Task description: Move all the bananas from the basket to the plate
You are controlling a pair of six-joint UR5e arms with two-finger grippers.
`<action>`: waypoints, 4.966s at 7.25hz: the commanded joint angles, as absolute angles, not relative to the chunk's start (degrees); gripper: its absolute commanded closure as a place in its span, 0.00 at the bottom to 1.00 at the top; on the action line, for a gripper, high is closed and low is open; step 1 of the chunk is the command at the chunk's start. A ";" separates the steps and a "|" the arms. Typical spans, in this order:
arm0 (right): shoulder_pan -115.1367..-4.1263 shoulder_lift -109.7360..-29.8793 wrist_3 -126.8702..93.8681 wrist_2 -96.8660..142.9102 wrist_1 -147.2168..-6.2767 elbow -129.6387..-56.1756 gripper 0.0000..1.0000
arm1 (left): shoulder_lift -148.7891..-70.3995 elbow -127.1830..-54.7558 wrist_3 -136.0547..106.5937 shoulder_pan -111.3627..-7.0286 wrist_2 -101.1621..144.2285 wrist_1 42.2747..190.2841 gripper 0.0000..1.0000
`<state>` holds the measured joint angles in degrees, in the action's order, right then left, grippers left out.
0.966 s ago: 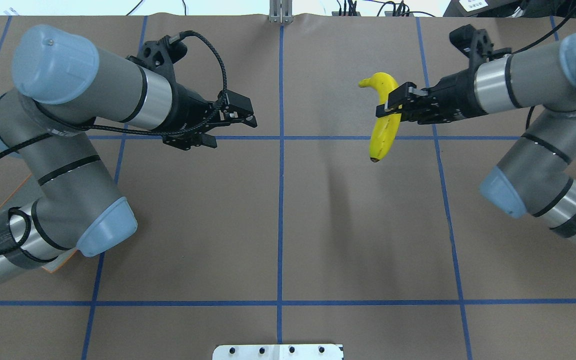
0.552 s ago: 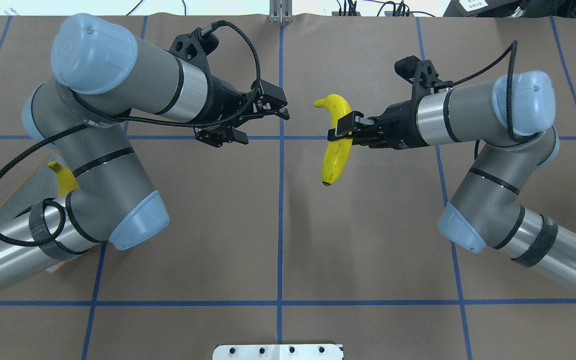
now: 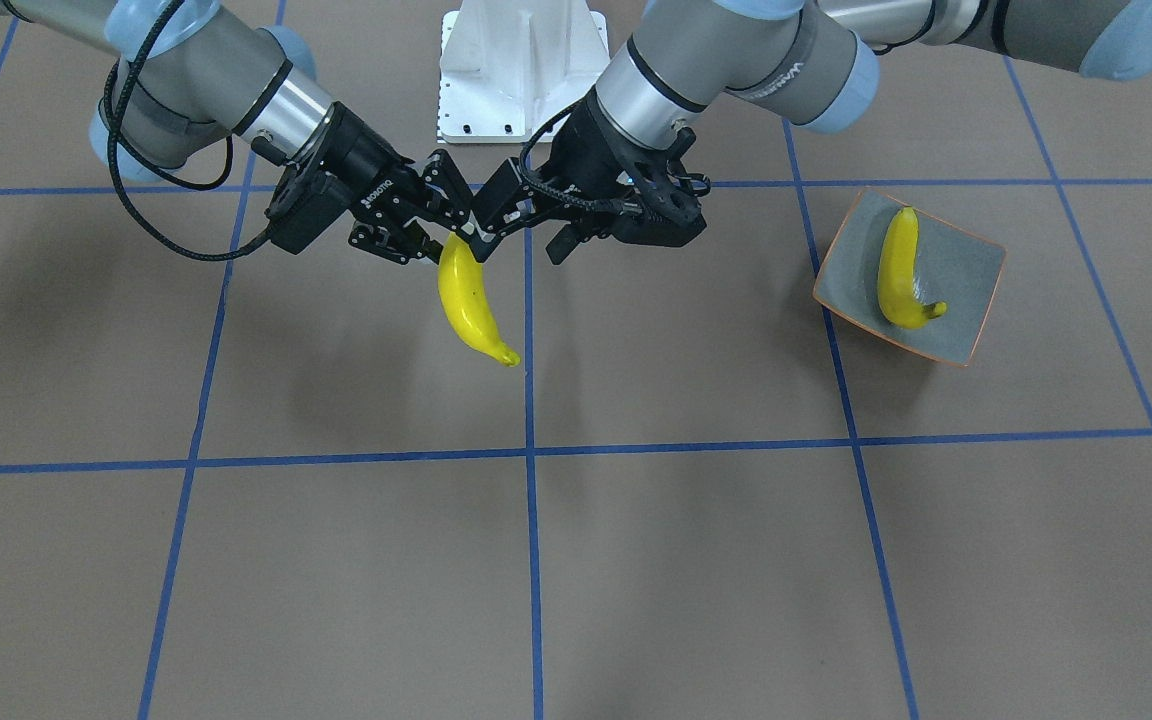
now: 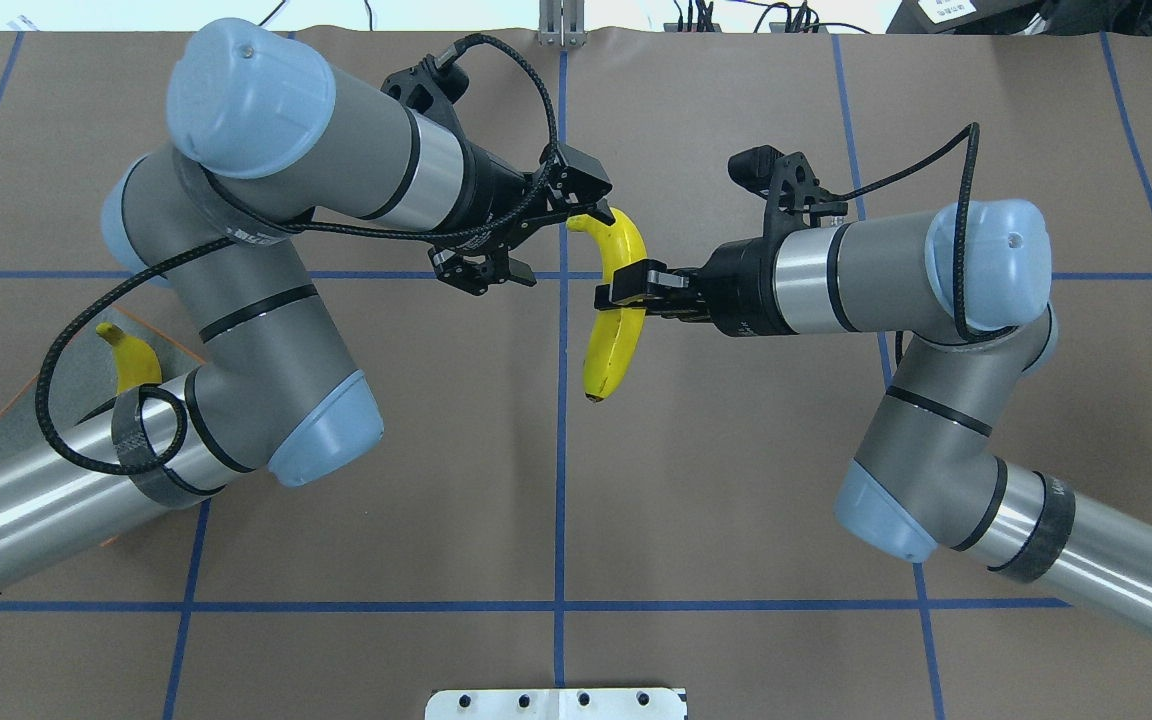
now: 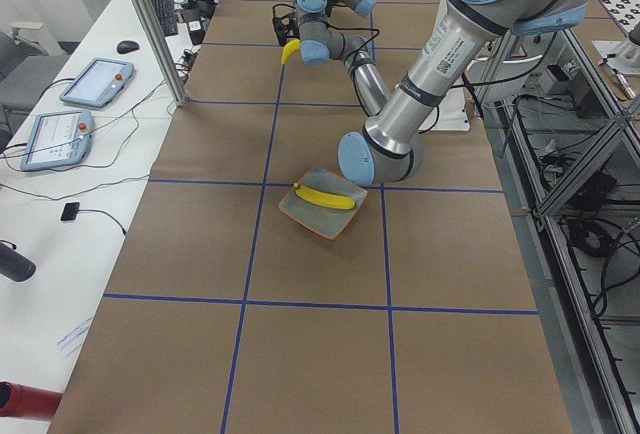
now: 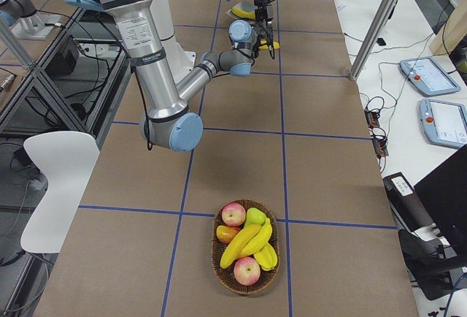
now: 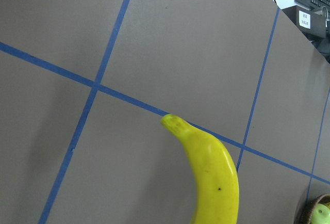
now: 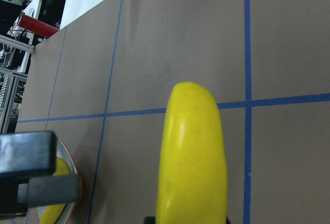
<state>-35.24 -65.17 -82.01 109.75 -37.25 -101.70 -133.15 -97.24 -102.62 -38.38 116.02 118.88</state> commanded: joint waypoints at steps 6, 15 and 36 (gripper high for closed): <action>-32.61 -64.42 -79.01 107.84 -37.27 -102.66 1.00 | -134.38 -92.64 -104.33 -37.00 115.84 122.87 0.12; -32.96 -73.62 -75.94 106.62 -37.00 -110.37 0.00 | -127.39 -97.53 -98.48 -37.09 117.59 122.35 1.00; -36.83 -83.06 -77.87 100.99 -36.74 -108.72 0.00 | -96.85 -111.09 -44.65 -43.77 102.04 79.72 0.03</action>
